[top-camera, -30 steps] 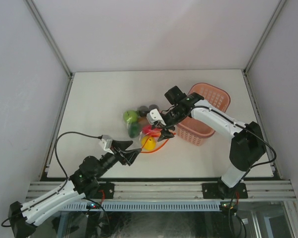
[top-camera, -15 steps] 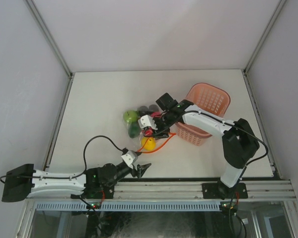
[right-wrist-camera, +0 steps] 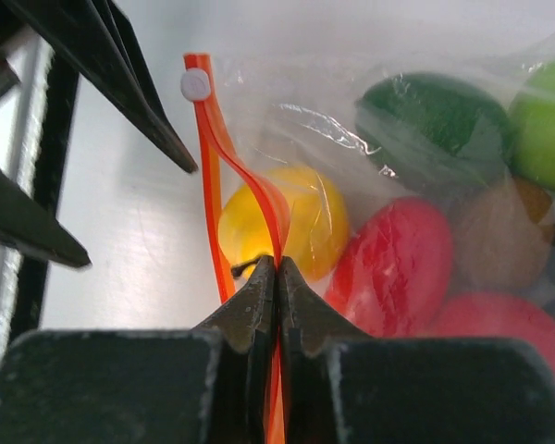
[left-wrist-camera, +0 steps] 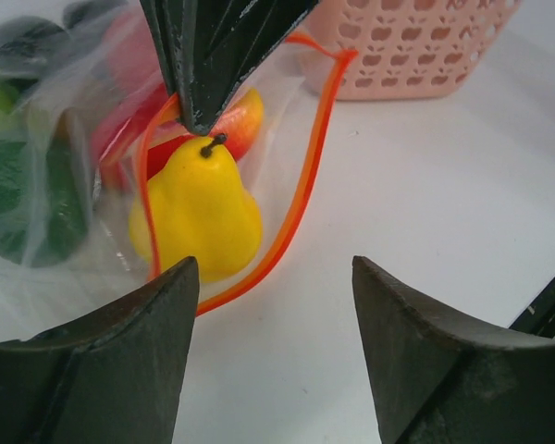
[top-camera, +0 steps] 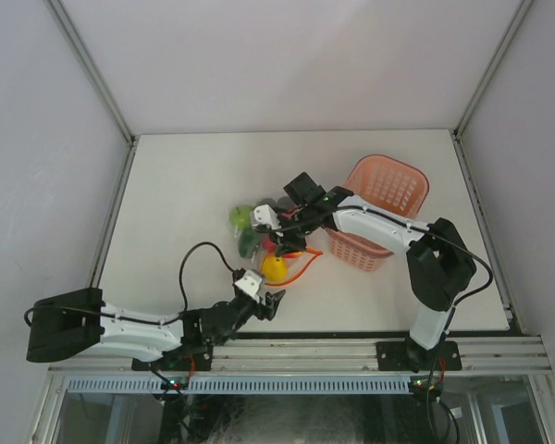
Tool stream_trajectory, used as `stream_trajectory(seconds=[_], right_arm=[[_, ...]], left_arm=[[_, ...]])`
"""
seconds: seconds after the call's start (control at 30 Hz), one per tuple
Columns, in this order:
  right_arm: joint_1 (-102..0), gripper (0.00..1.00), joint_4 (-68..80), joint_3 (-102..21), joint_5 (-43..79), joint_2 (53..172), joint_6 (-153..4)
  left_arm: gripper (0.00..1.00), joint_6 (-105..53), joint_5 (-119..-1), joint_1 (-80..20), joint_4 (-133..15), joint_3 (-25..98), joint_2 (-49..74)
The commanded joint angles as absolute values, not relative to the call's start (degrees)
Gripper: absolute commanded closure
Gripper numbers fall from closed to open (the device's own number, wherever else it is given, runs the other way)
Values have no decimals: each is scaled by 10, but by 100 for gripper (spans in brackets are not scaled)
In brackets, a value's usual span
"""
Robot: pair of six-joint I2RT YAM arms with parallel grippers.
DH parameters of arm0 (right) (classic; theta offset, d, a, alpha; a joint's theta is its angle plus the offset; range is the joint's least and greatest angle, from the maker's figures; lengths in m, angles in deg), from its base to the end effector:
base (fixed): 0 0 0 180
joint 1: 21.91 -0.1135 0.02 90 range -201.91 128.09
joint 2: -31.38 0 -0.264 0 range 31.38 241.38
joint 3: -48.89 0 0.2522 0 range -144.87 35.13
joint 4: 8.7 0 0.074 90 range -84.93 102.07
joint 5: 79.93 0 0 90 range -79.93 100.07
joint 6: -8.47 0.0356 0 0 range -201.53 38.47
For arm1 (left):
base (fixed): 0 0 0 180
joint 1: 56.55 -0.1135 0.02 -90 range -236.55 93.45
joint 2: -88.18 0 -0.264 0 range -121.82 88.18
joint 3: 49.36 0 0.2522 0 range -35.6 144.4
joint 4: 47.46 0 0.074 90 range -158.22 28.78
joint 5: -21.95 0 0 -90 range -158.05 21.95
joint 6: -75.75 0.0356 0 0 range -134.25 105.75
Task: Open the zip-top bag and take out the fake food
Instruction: Adjust the zipper food storage bag at the center of the board.
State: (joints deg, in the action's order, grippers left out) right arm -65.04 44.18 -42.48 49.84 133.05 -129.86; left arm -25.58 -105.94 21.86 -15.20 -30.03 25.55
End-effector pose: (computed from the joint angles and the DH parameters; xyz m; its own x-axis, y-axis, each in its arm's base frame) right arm 0.2525 0.2677 0.2365 0.1169 -0.6772 -0.7264 -0.9759 -0.2140 0.0425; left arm 0.0581 -0.1743 0.1554 -0.1658 0.0368 -0.9855 0.6317 0.7713 -0.0775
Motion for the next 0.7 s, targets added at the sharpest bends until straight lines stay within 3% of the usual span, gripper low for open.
stream_trajectory(seconds=[0.0, 0.23, 0.33, 0.67], right_arm=[[-669, 100, 352, -459, 555, 1332, -1130], [-668, 100, 280, -494, 538, 1369, -936], [-669, 100, 264, -500, 547, 1388, -898], [-665, 100, 263, -517, 567, 1412, -866]], left_arm=[[28, -336, -1109, 212, -199, -269, 305], [21, -518, -1027, 139, -506, -230, 456], [18, -524, -1007, 122, -579, -220, 504], [18, -424, -898, 26, -589, -207, 520]])
